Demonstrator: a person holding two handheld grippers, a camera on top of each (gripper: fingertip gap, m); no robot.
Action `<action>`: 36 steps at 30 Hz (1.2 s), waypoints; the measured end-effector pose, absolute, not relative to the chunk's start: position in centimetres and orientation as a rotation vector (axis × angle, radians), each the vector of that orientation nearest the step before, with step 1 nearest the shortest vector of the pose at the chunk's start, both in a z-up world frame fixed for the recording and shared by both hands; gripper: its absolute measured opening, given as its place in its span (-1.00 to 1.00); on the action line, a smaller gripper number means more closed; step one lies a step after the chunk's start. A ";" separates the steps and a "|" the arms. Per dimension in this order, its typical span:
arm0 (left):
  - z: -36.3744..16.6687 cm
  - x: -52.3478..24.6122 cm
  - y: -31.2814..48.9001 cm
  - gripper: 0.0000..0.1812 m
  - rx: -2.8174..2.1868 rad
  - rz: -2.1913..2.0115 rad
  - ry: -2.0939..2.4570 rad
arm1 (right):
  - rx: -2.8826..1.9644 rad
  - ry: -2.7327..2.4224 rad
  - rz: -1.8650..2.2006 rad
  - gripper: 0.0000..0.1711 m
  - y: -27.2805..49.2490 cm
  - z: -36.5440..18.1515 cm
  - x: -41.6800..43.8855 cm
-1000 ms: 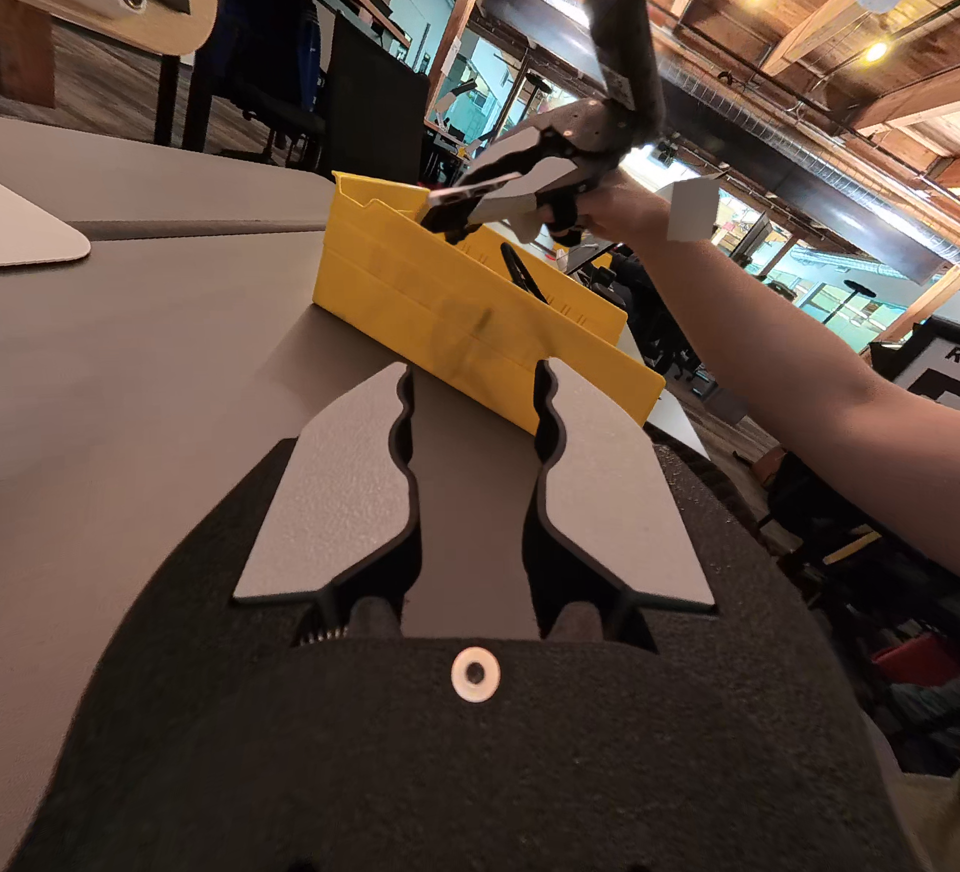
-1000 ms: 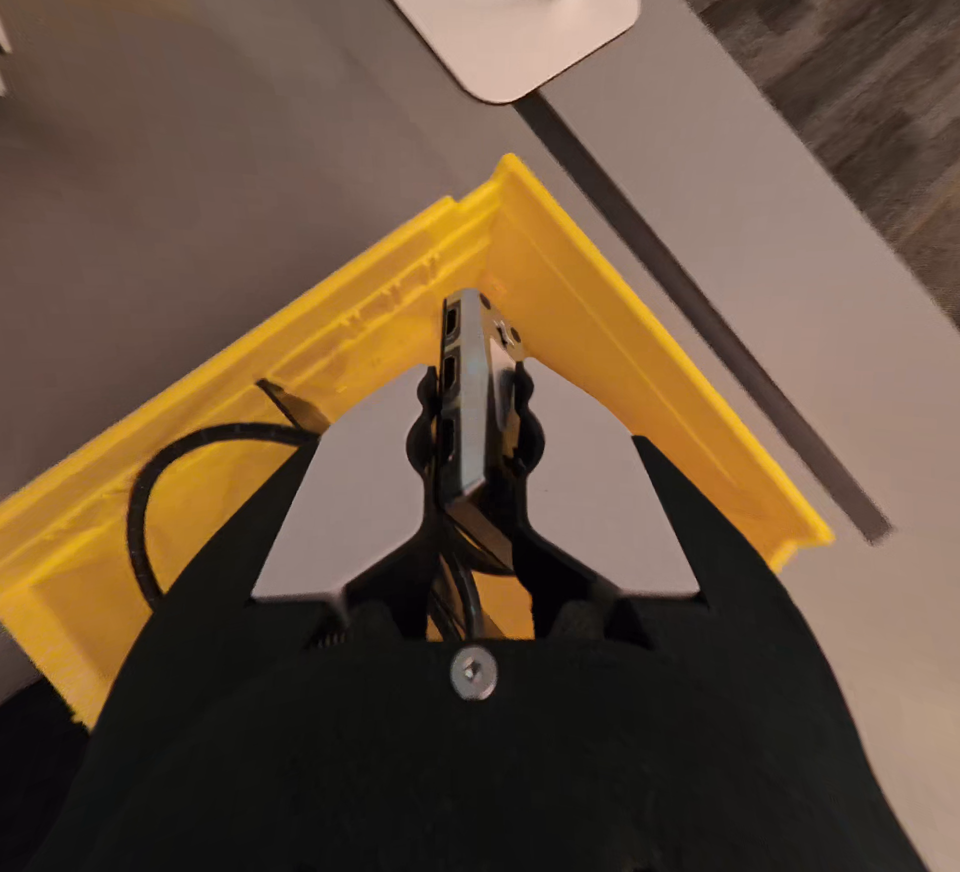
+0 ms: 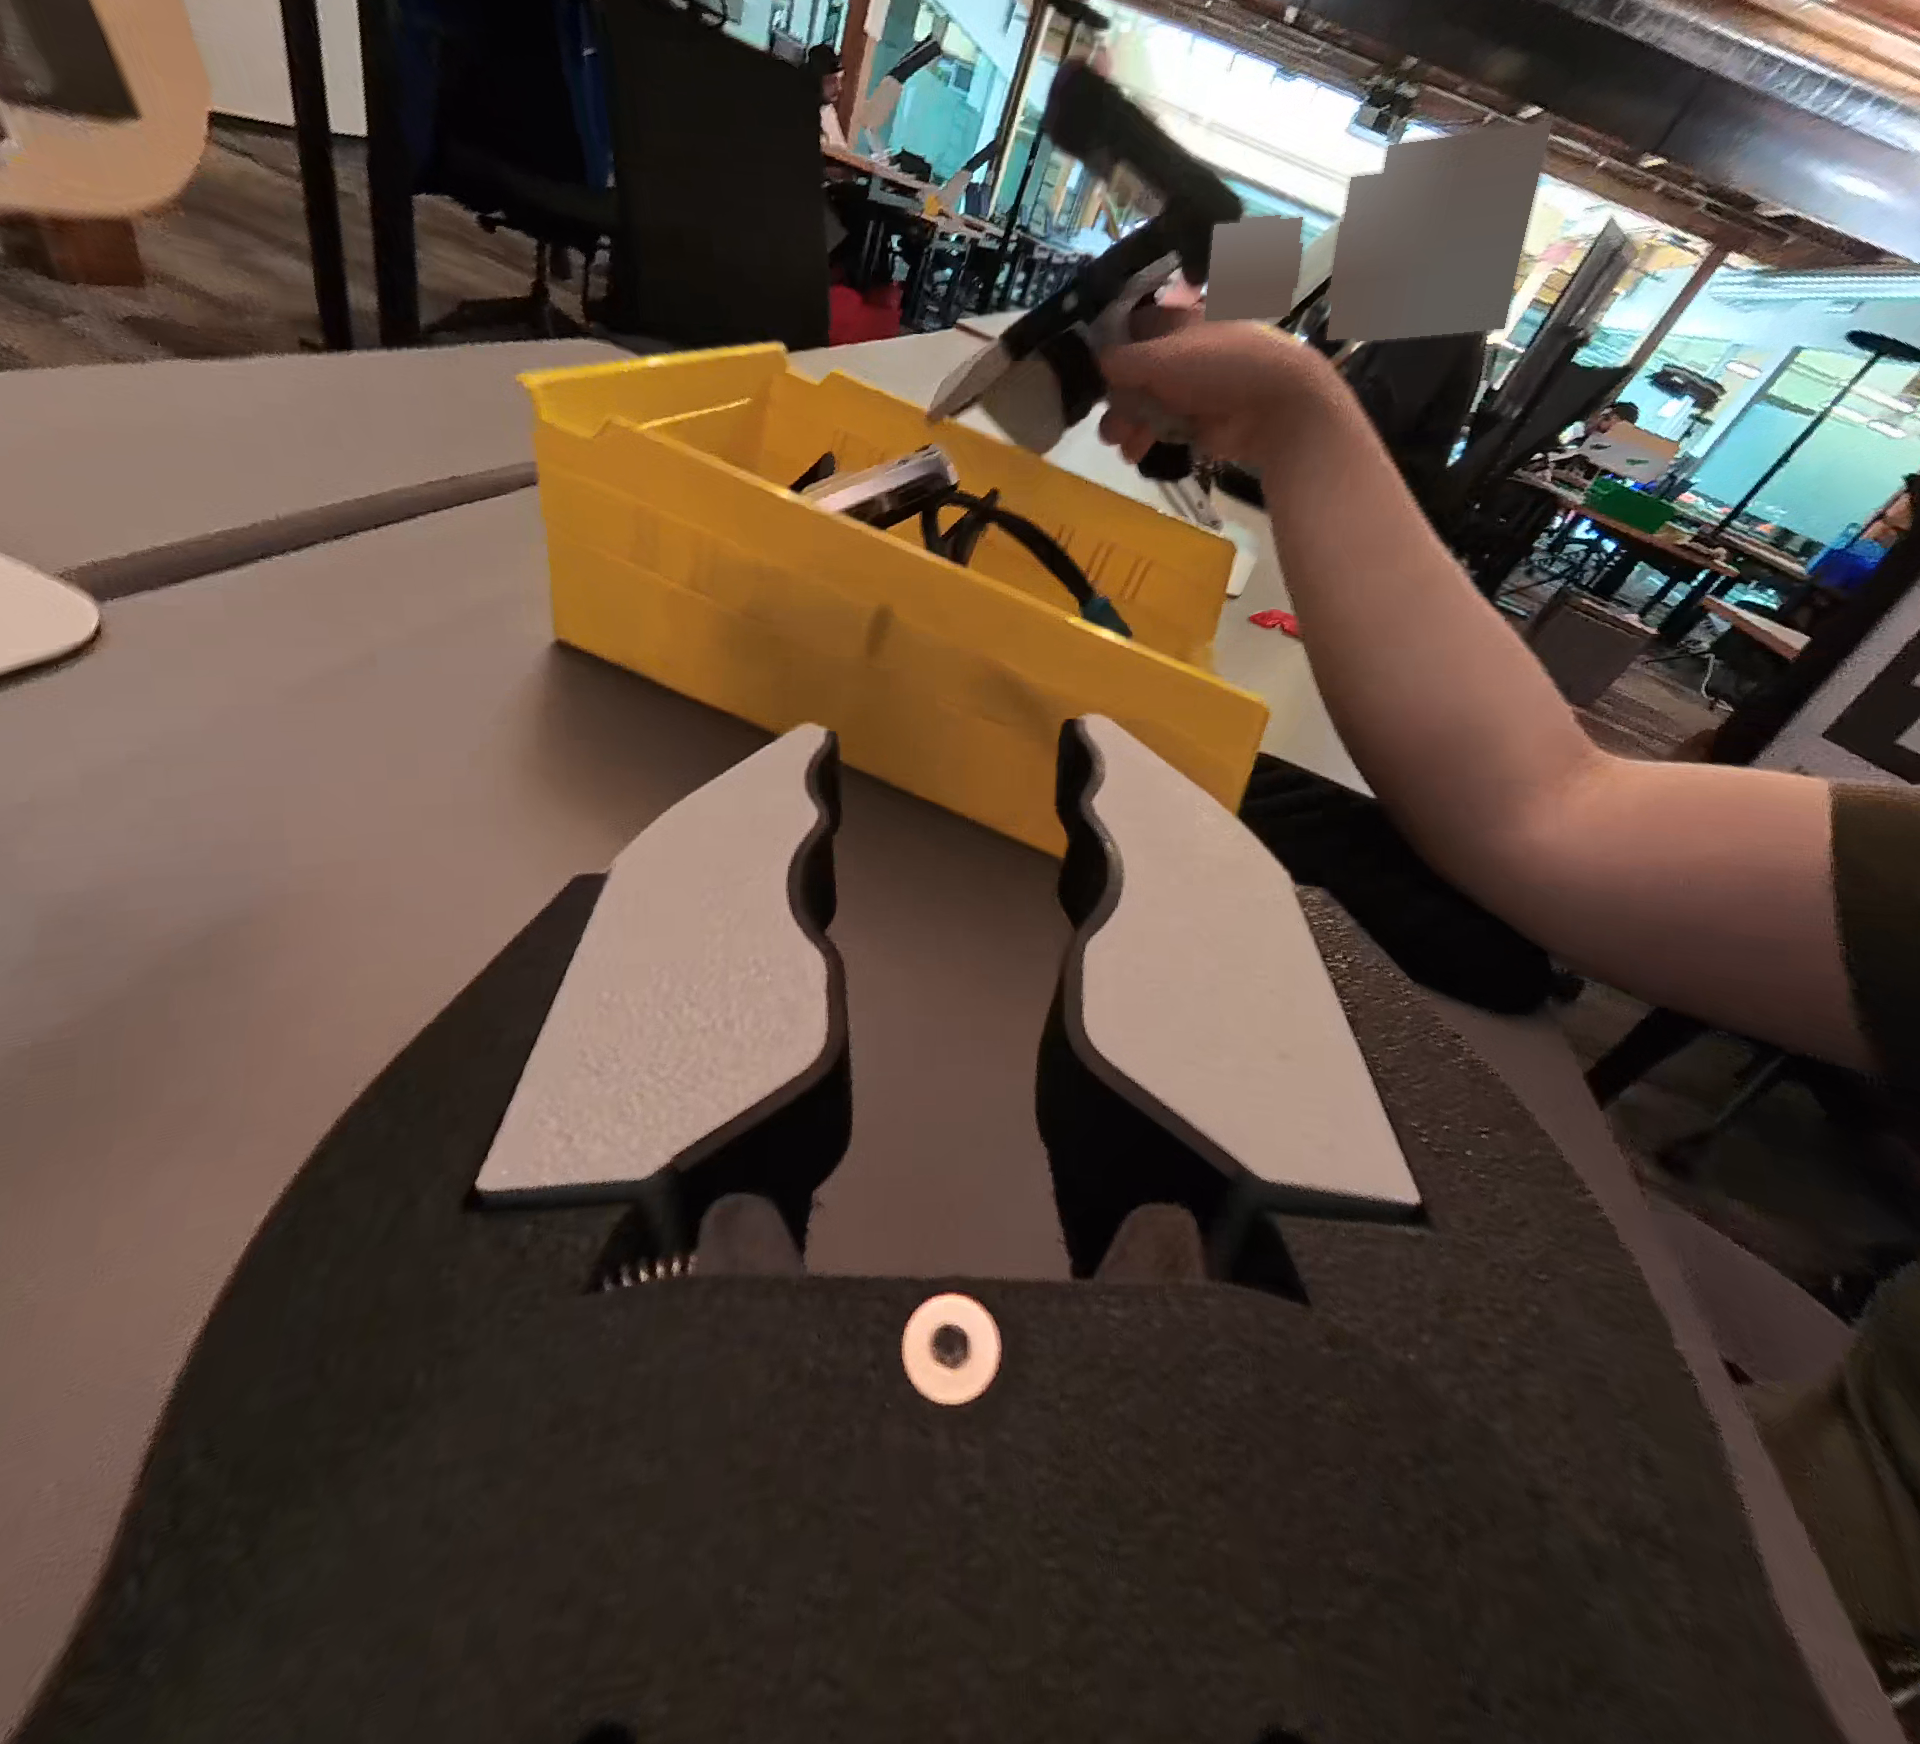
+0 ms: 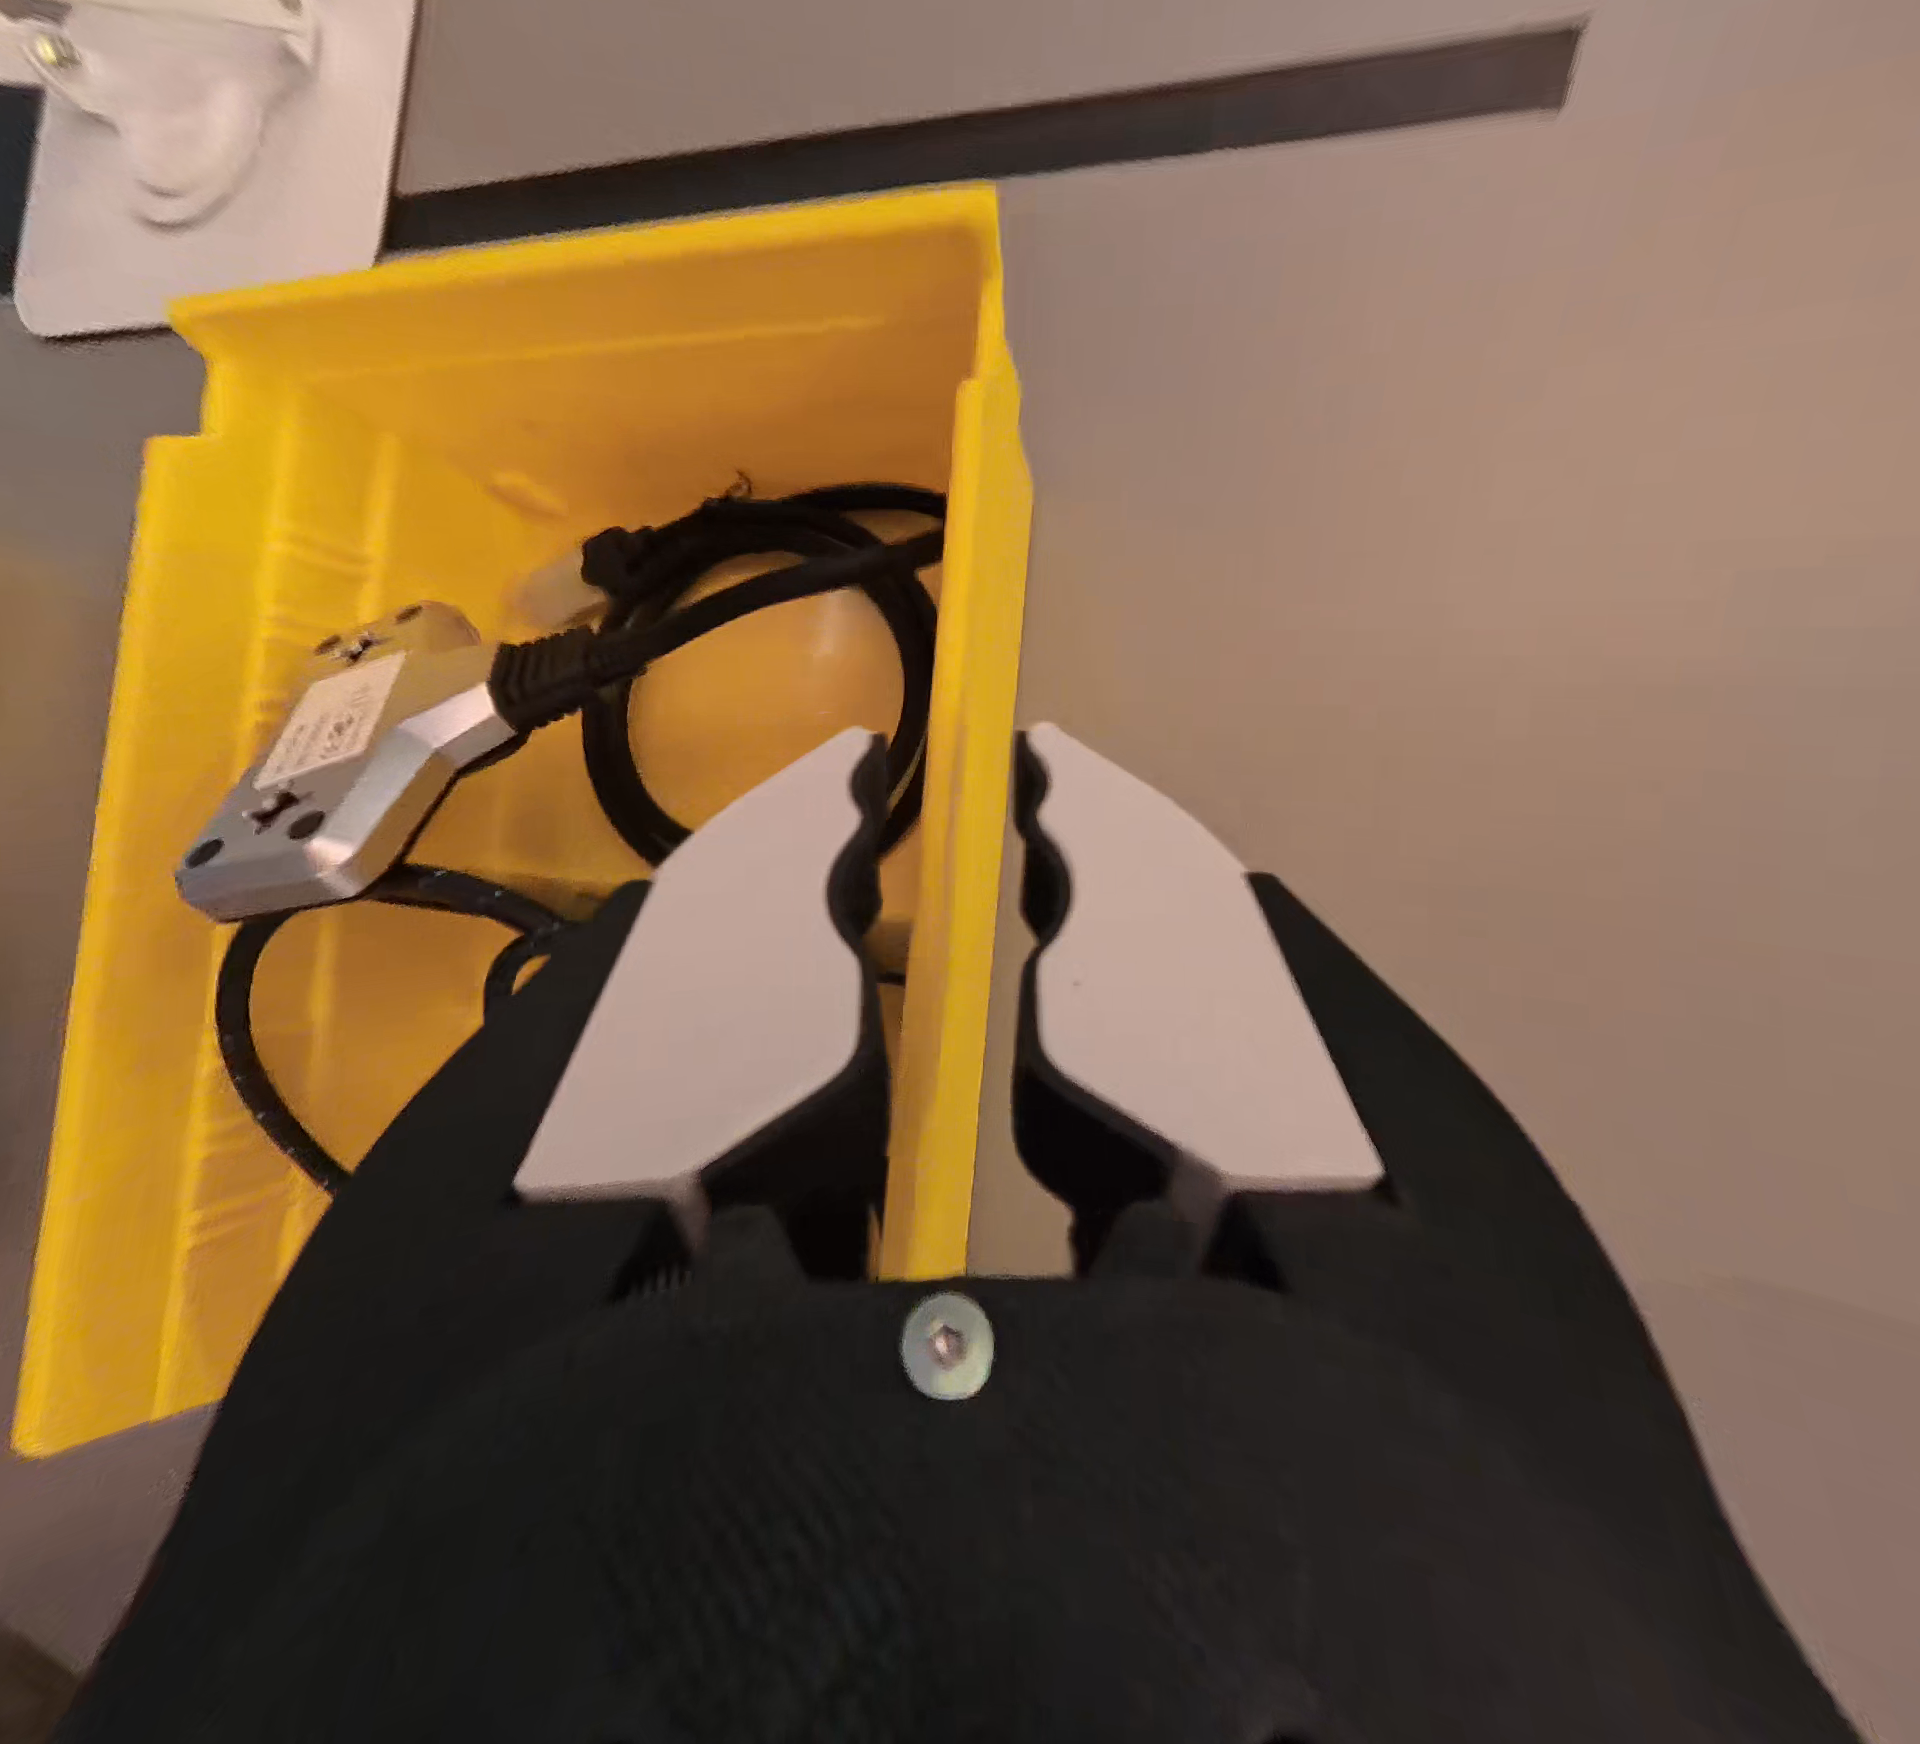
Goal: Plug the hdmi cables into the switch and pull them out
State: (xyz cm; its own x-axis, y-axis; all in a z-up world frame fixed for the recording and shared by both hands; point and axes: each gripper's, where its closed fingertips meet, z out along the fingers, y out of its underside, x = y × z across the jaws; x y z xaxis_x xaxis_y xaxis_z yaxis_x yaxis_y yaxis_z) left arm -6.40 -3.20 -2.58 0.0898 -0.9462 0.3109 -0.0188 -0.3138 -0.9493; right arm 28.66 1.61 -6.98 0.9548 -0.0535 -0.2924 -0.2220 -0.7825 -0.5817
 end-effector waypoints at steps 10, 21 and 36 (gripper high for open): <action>6.9 -14.4 -3.7 -0.60 -1.462 -1.268 0.819 | -2.518 0.427 0.420 -0.89 -0.6 -8.4 30.9; 0.2 -34.2 -2.0 -0.65 -2.022 -0.617 0.498 | -2.483 0.281 0.493 -0.86 0.3 -8.6 30.8; -8.9 -29.6 -1.5 -0.65 -2.228 -0.219 0.718 | -2.391 0.270 0.537 -0.78 -0.4 -6.5 30.5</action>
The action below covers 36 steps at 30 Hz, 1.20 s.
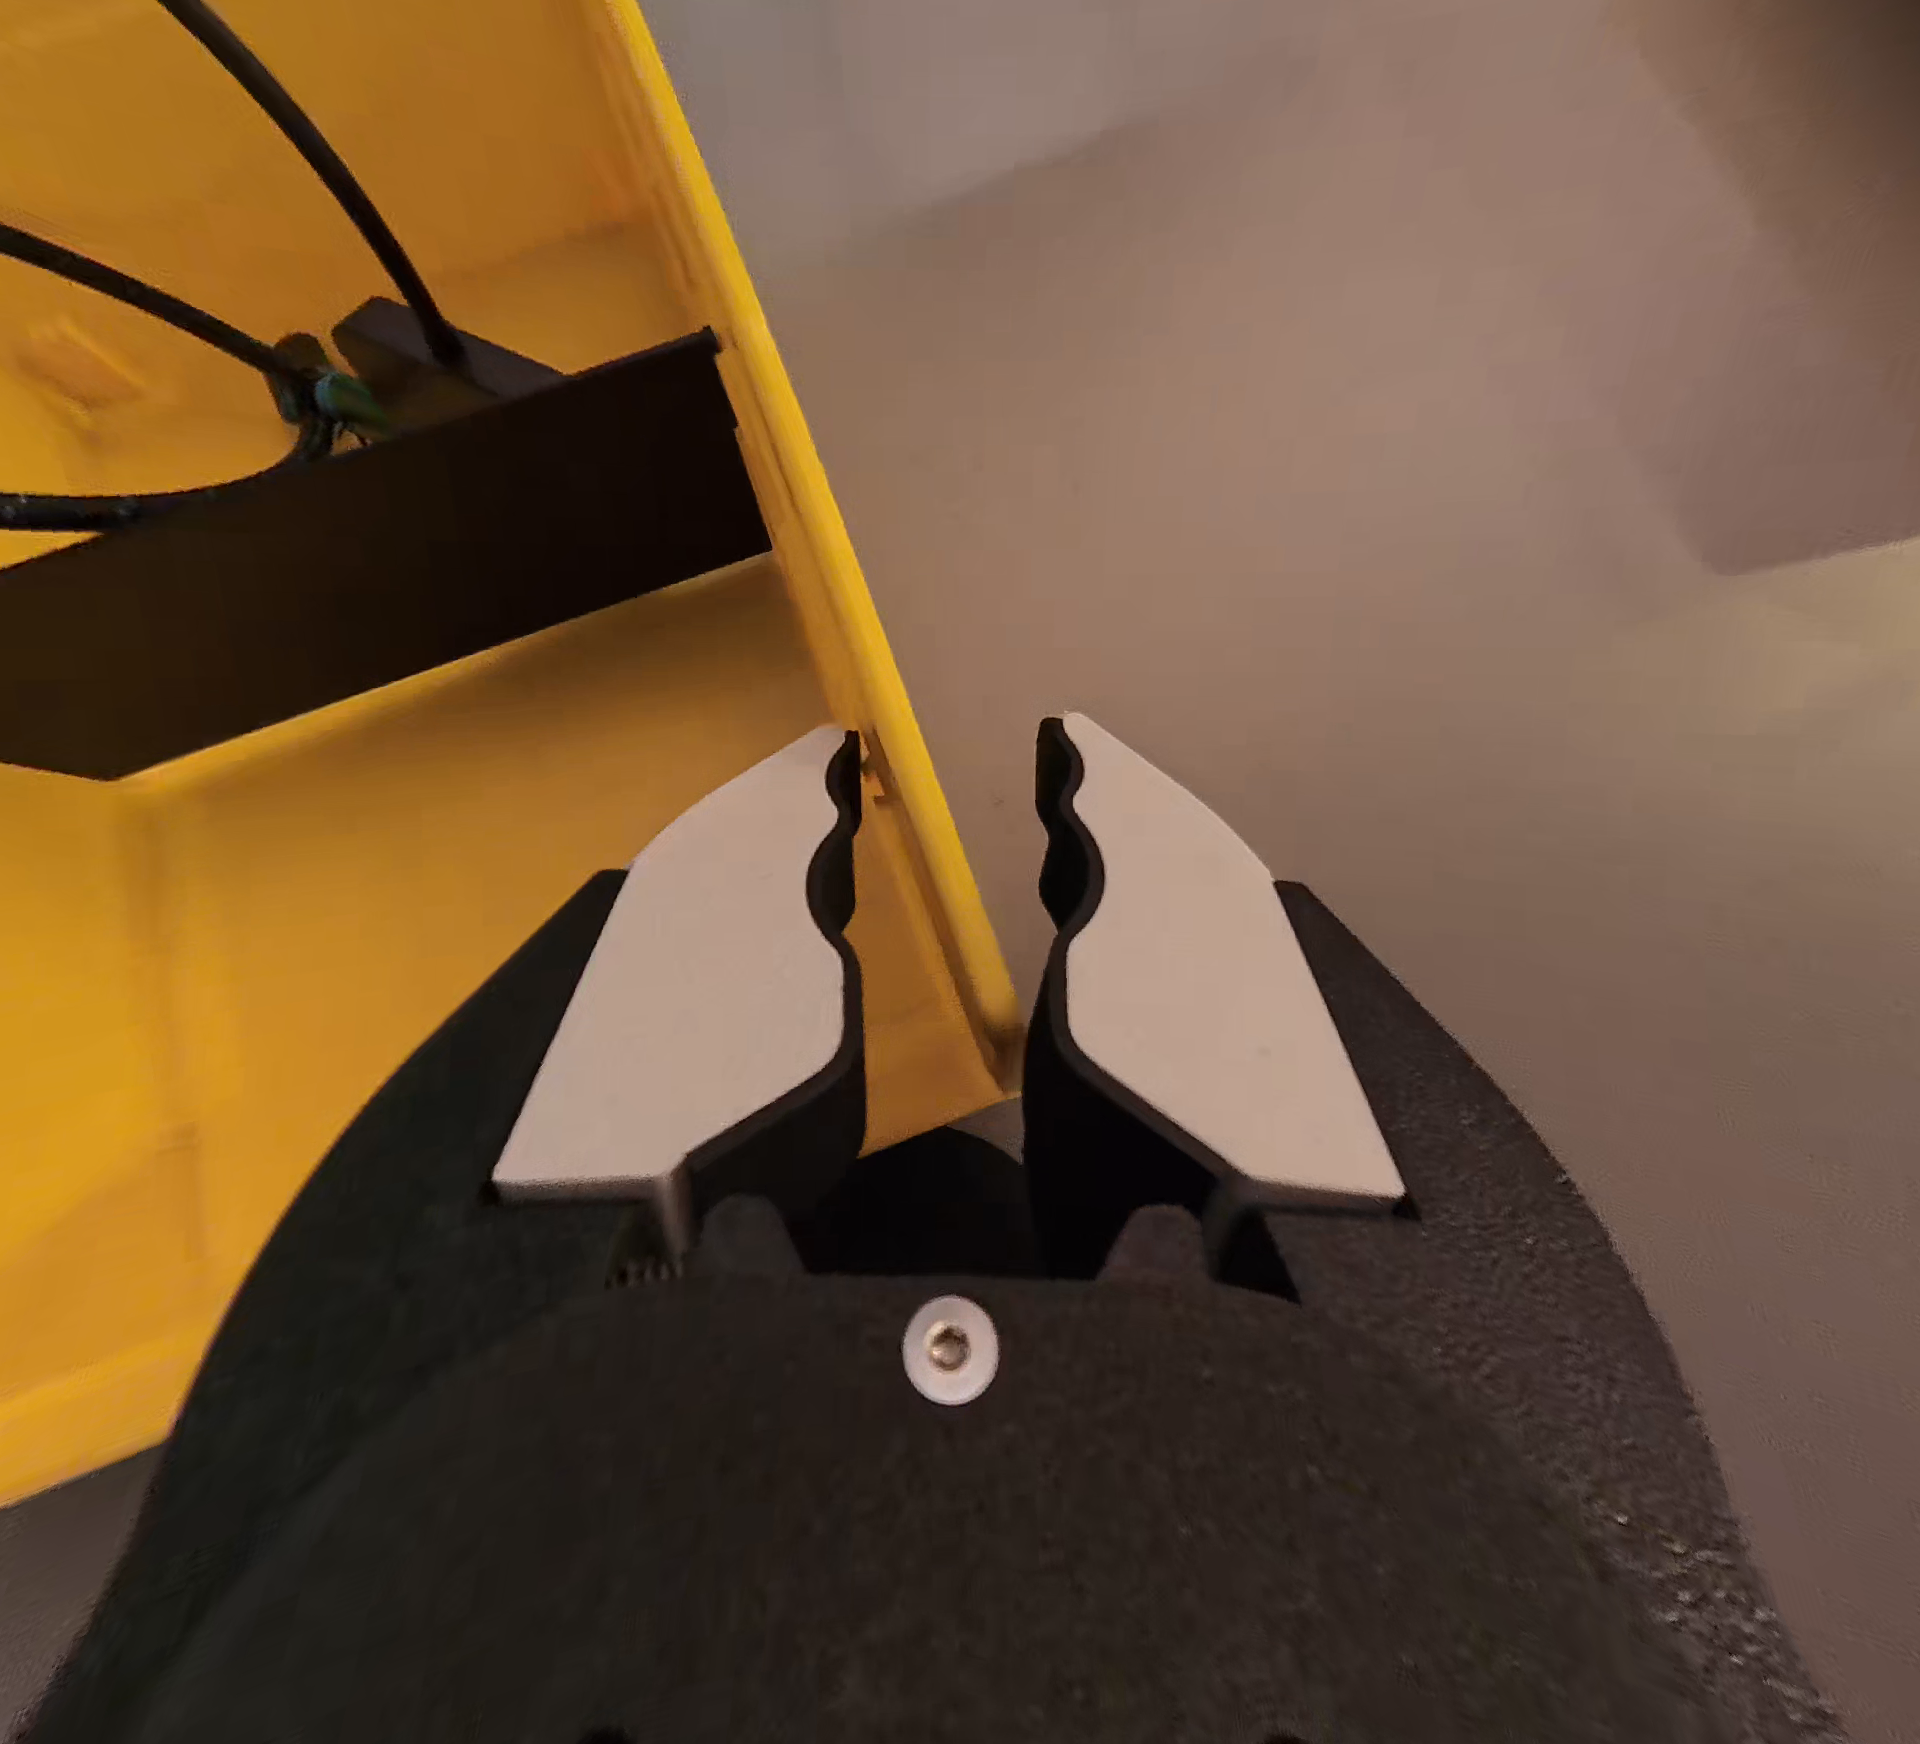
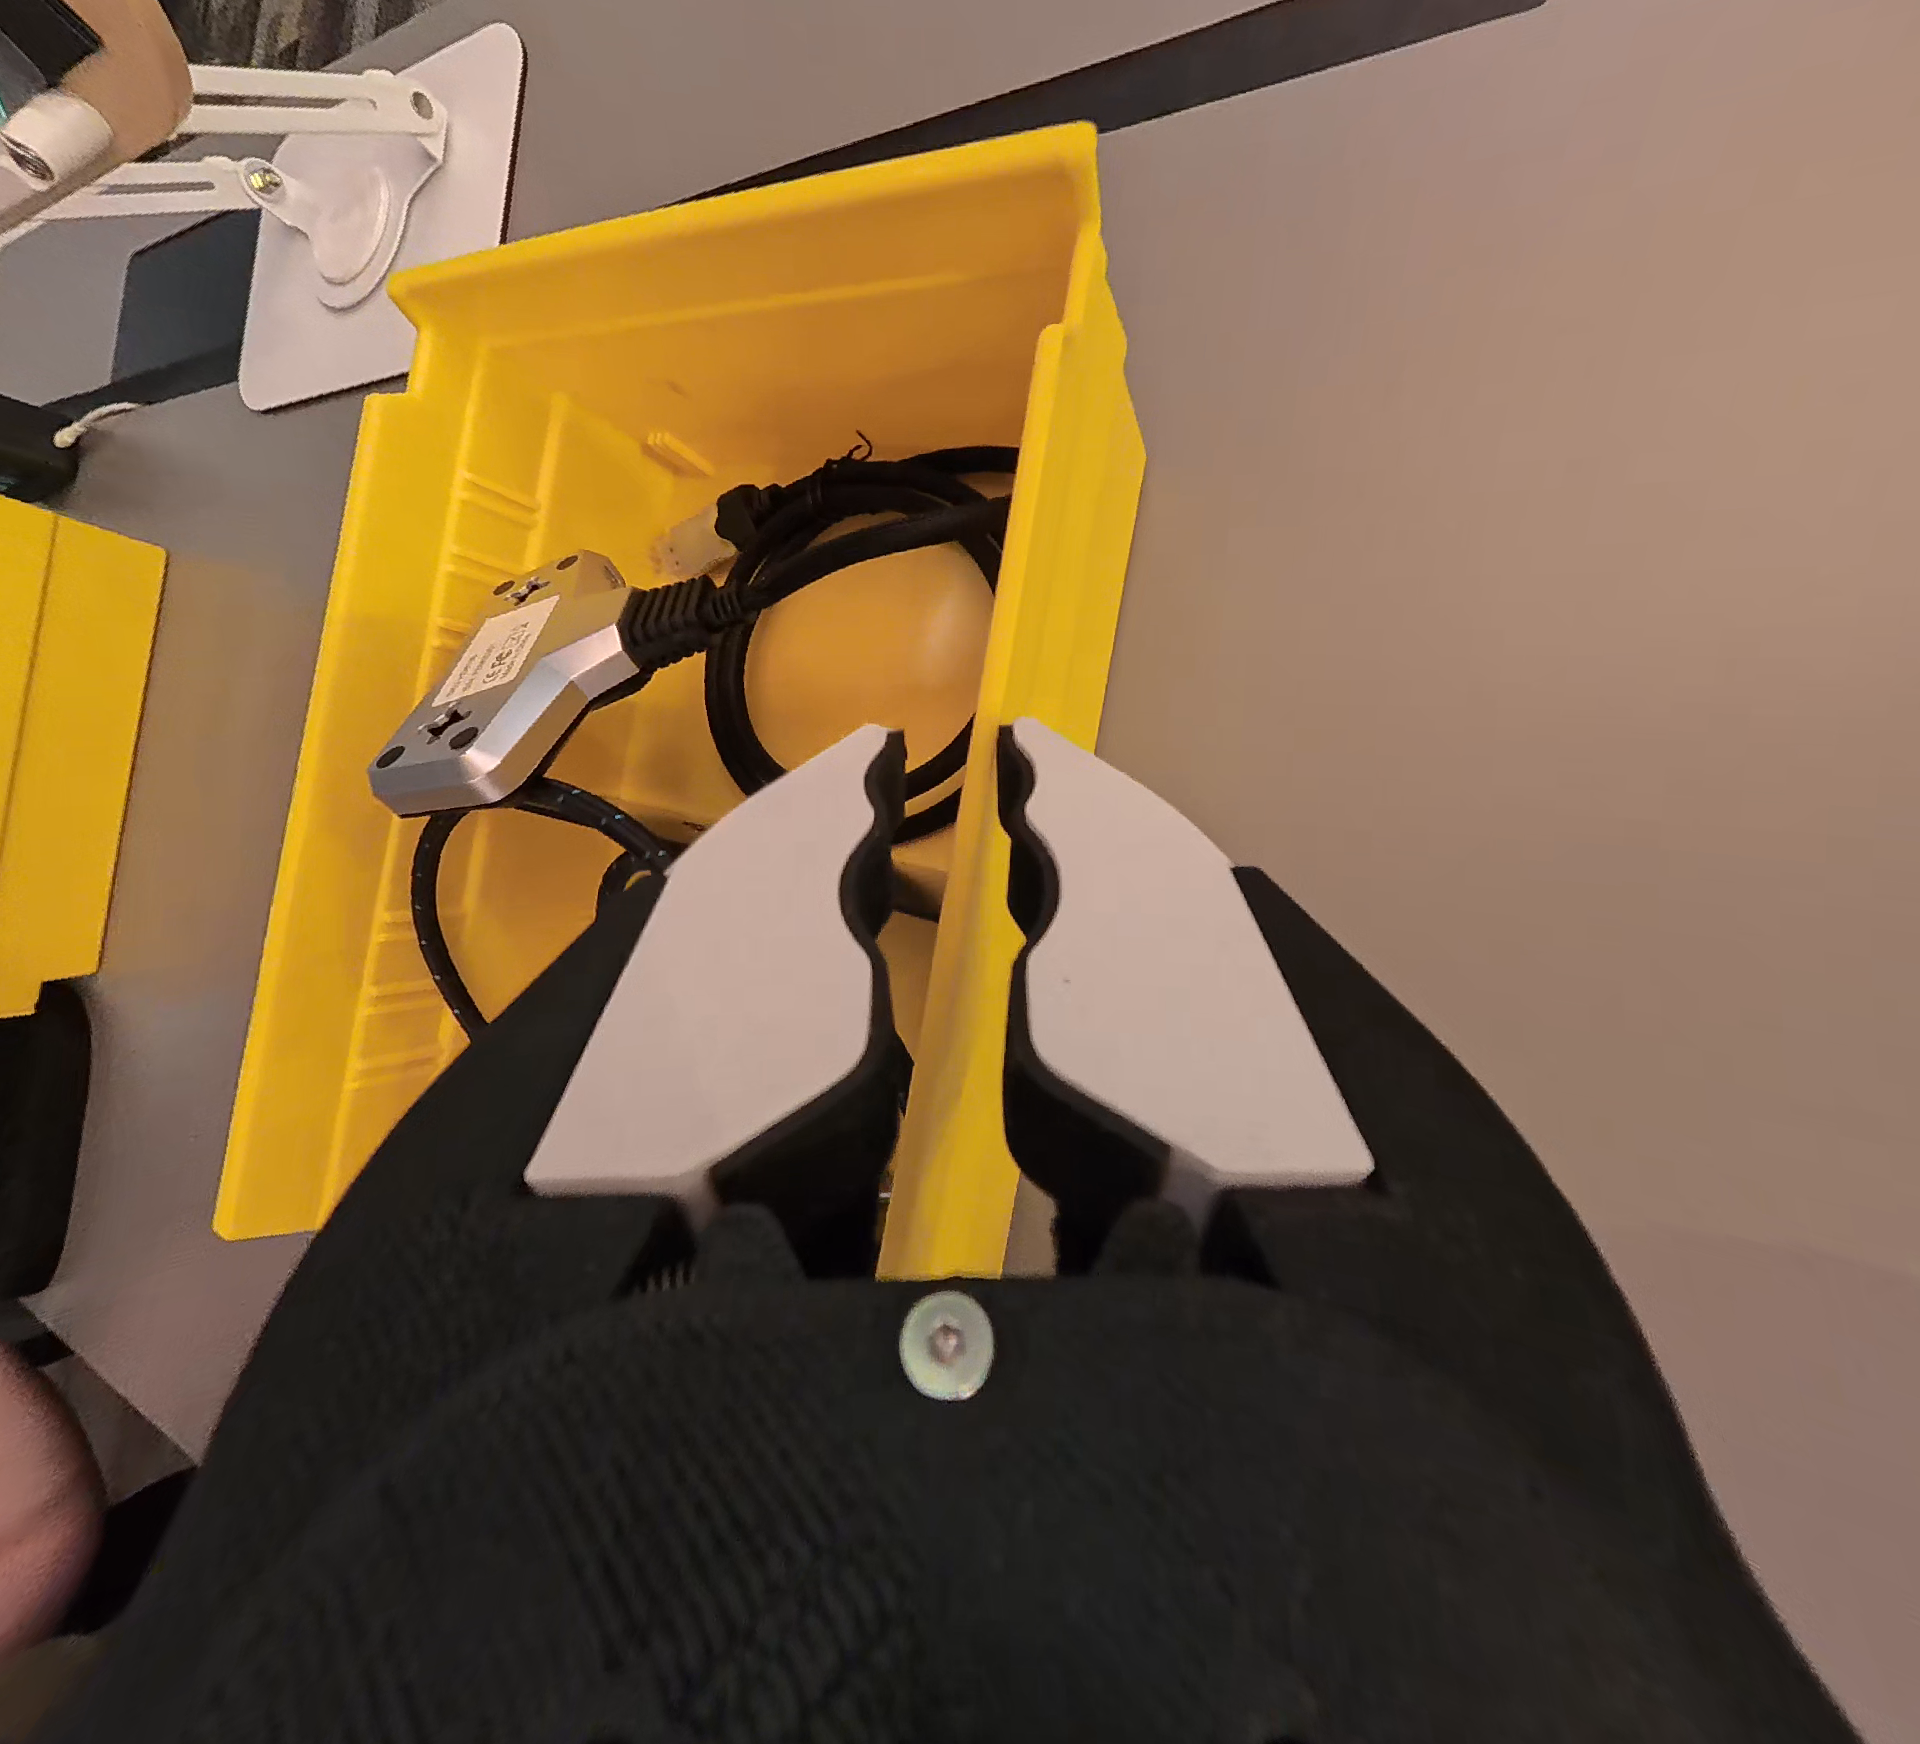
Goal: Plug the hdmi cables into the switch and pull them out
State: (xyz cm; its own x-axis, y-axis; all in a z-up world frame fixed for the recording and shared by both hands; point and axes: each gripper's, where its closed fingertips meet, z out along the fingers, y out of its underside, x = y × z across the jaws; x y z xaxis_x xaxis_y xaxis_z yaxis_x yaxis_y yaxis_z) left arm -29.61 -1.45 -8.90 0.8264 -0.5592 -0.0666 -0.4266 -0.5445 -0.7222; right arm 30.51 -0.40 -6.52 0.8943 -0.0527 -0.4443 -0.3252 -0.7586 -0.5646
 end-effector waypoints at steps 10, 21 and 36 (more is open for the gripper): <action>1.2 -37.9 5.0 -0.46 -2.093 -0.502 0.257 | -2.361 0.219 0.510 -0.75 -0.7 -5.2 30.4; -2.3 -43.1 12.6 -0.57 -2.377 -0.337 -0.099 | -2.357 0.158 0.469 -0.74 -0.9 -4.6 29.8; -2.4 -39.9 15.4 -0.93 -2.323 -0.468 0.129 | -2.343 0.145 0.404 -0.75 -0.7 -4.1 30.4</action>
